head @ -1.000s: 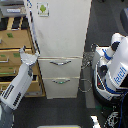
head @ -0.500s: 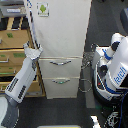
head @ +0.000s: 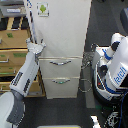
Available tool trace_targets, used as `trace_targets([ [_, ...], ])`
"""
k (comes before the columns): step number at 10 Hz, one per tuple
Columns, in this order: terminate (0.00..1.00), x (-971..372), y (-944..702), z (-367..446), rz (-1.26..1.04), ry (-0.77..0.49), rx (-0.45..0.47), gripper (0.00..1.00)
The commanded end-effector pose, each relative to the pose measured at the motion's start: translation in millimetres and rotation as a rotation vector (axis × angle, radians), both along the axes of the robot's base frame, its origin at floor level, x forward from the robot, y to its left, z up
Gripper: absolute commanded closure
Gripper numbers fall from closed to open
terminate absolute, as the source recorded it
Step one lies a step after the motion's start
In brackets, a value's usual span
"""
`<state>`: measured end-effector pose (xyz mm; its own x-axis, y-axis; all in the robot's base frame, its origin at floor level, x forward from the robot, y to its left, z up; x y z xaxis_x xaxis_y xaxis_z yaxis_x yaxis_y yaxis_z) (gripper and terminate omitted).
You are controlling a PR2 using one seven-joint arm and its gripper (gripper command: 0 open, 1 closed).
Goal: Opening the fridge
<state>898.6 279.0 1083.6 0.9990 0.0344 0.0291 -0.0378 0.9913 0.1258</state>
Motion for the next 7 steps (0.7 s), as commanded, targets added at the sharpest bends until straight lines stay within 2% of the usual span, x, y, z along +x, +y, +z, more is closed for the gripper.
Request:
trace_targets([
  [1,0.0,22,-7,-5,-0.041,0.002,-0.024,0.0],
  [7,0.0,32,1,-6,-0.083,-0.004,-0.038,0.0],
])
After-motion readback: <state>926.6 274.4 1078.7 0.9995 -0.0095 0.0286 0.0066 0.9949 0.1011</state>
